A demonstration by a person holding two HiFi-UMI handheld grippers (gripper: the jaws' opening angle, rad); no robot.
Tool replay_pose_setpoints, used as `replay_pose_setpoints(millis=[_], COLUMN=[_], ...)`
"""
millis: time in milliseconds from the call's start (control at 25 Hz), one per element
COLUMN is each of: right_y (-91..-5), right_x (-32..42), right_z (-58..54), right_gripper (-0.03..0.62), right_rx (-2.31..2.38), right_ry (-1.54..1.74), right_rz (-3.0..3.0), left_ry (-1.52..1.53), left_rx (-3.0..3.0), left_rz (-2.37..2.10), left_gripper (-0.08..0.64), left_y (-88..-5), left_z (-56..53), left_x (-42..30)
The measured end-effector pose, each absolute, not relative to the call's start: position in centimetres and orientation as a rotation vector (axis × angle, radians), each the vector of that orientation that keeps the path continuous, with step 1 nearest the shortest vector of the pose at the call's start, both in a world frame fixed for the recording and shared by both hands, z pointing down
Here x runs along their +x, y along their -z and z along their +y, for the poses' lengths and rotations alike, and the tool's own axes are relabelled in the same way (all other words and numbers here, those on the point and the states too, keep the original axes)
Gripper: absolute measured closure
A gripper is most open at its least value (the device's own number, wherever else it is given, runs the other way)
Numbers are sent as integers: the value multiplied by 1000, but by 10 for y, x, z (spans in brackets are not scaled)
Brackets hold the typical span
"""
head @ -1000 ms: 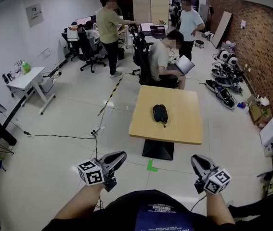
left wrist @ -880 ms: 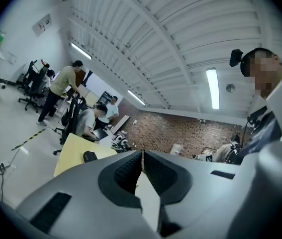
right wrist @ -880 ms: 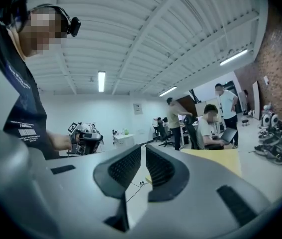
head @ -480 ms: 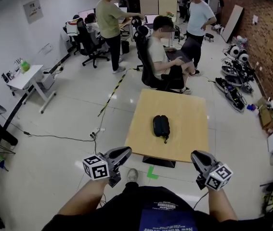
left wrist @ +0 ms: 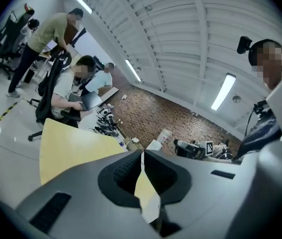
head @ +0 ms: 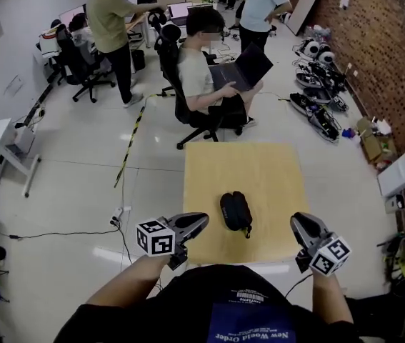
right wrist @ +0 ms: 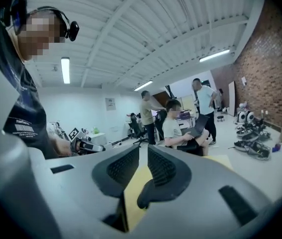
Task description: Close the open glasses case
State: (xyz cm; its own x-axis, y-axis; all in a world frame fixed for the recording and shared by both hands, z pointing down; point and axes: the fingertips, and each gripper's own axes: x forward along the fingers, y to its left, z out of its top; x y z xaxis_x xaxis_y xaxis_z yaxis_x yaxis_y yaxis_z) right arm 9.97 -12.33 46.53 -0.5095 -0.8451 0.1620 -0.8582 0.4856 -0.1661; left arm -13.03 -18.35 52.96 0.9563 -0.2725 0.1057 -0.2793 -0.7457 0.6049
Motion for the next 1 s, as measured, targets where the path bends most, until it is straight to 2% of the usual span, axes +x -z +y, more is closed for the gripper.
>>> replay_pose_setpoints(millis=[360,720,840,880,920,1000], right_y=[-490,-504,-511,-515,-518,-525], right_x=[125,179,197,202,207,218], right_z=[-194,-246,-249,-249,-249,-248], right_gripper=[566,566,566,566,566,566], right_rx=[1487,1235,1172,1159,1152,1153], right_ry=[-437,-463,-489,-502,-519,-559], right_rz=[-2624,-2768,-2807,-2816,-2821,-2824], left_ry=[-84,-262,-382,-430,-482,-584], left_rx=[2321,2141,2023,1984,1945,1865], left_rz=[-383,-686,-799,-836,-870,-915], left_gripper=[555,552,491,434,408,289], left_y=[-573,-630,-660,-671,-682,-704], left_z=[-262,-291,-302,-306,-309,-313], left_x=[-88,-36,-21,-17,-15,-9])
